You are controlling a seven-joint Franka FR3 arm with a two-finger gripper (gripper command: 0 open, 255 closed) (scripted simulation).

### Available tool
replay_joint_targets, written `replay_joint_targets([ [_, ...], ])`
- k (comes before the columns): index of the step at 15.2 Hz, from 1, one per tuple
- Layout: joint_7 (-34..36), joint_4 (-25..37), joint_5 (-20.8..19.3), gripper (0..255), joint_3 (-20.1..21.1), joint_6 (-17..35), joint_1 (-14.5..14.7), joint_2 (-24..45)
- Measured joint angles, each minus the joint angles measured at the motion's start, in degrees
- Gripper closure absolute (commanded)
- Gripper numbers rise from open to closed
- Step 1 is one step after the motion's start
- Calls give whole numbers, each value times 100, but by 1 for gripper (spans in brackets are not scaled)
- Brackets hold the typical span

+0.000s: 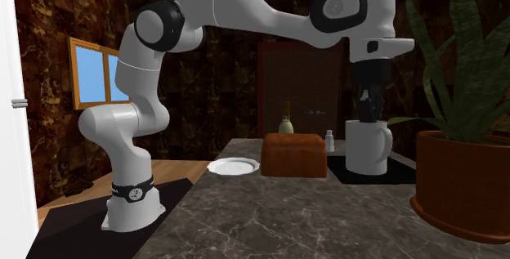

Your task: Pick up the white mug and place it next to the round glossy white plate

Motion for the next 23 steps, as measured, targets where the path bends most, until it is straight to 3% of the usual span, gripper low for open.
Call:
replay_joint_targets([
  [7, -52, 572, 1, 255, 8, -527, 72, 38],
  [16, 332, -1690, 635, 255, 327, 130, -74, -1667],
  [23, 602, -3137, 1281, 255, 554, 417, 76, -2983],
])
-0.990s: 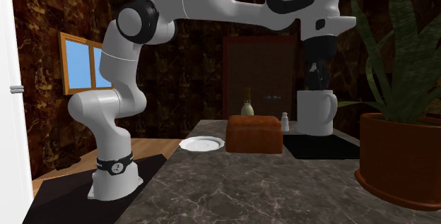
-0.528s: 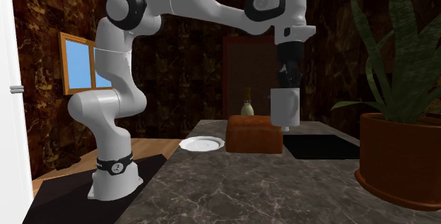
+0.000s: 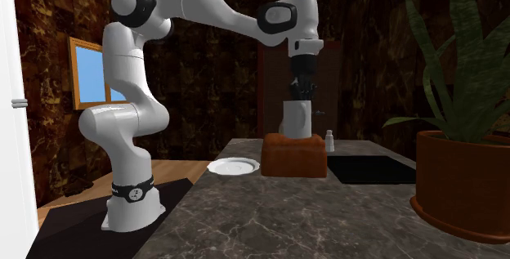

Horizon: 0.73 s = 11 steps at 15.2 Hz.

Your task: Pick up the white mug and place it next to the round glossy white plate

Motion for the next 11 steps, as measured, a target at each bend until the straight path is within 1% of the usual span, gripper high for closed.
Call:
replay_joint_targets([
  [6, 321, -739, 467, 255, 213, 26, 294, -822],
  [8, 422, -1033, 652, 255, 276, 49, 420, -1132],
  [11, 625, -1314, 921, 255, 391, -39, 638, -1565],
])
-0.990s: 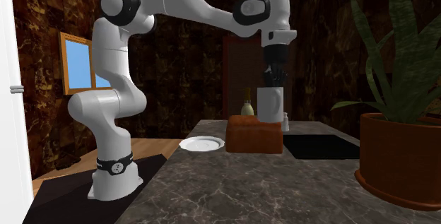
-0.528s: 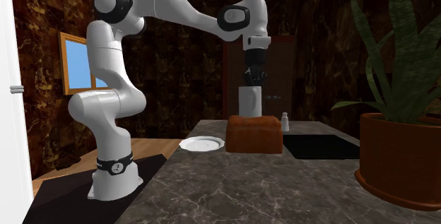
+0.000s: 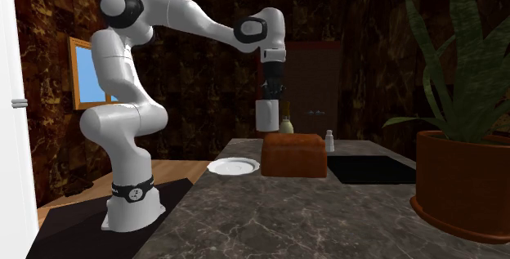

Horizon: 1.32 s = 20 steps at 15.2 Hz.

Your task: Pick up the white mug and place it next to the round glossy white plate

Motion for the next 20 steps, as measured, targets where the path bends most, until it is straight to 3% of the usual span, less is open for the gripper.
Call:
replay_joint_targets([
  [13, 1184, -590, 979, 255, 702, -427, 962, -1272],
  [20, 2044, -386, 1375, 255, 1323, -635, 1313, -1481],
])
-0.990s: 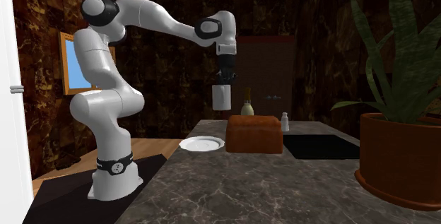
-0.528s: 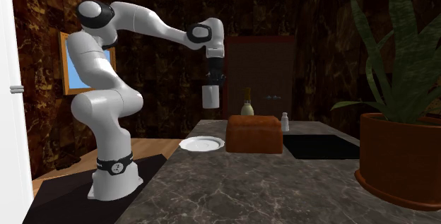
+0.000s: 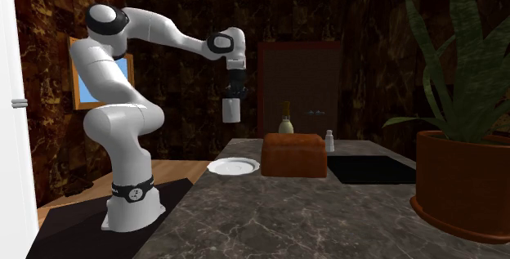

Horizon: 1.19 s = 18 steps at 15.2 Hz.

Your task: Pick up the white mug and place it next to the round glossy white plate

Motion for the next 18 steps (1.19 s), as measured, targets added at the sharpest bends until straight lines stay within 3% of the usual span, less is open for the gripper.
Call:
replay_joint_targets([
  [5, 643, 313, 214, 255, 514, -137, 129, -13],
  [18, 704, -453, 459, 255, 1028, 781, 119, 63],
])
